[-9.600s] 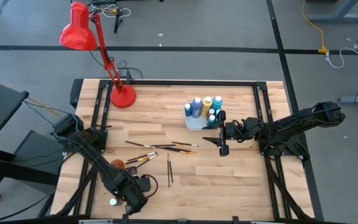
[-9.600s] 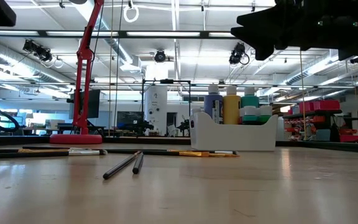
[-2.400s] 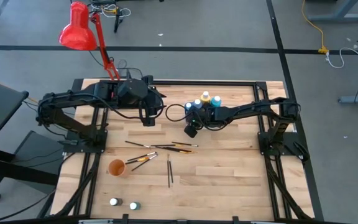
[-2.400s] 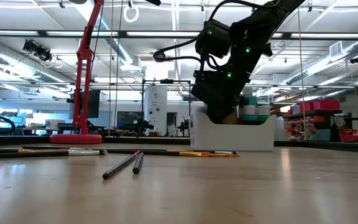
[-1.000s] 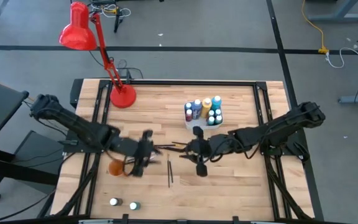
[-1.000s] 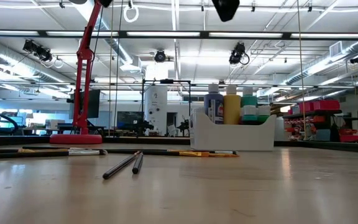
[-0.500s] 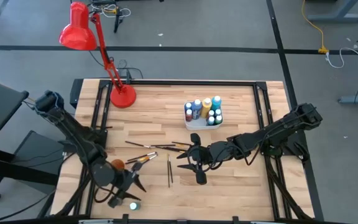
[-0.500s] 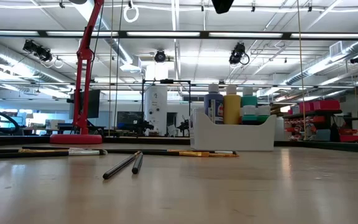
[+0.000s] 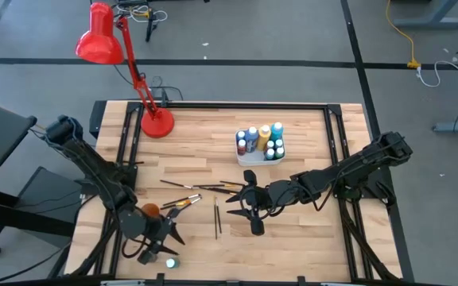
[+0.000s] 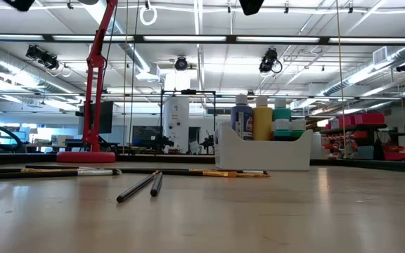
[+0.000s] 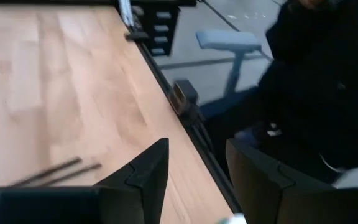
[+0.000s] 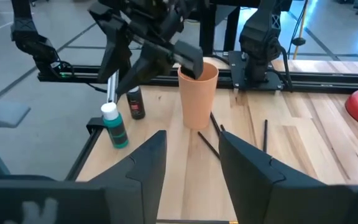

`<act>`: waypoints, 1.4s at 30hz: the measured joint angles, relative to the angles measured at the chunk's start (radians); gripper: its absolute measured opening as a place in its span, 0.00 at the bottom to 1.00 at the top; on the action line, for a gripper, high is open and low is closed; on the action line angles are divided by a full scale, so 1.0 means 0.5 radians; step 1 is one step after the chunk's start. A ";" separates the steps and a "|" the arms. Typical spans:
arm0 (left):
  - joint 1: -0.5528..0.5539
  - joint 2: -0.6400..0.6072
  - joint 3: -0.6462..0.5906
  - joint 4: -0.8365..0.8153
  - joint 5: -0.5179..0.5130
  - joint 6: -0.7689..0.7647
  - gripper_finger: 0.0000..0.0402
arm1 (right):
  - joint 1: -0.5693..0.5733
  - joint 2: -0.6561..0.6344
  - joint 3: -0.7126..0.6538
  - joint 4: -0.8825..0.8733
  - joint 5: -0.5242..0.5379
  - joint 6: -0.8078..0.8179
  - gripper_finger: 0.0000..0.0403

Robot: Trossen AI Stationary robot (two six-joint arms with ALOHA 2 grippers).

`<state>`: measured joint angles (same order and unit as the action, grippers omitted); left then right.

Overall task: Pick & Place Paint Supplies
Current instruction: Put the small light blue paint bottle into the white bin

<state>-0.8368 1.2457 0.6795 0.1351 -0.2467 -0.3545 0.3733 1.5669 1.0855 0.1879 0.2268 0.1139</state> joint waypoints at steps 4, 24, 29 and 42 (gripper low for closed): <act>0.007 0.000 -0.039 -0.067 0.099 -0.001 0.43 | 0.000 0.001 0.000 0.010 0.000 -0.001 0.37; 0.029 0.001 -0.039 0.003 -0.001 0.080 0.43 | -0.003 0.001 0.000 0.135 0.002 -0.094 0.37; 0.039 0.001 -0.039 0.030 0.000 0.074 0.43 | -0.003 0.000 0.001 0.134 0.002 -0.094 0.37; -0.114 0.283 -0.036 0.081 0.111 0.041 0.58 | -0.003 0.001 0.001 0.140 0.002 -0.092 0.37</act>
<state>-0.8939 1.3872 0.6617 0.1758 -0.1915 -0.3339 0.3717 1.5673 1.0859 0.2581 0.2276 0.0677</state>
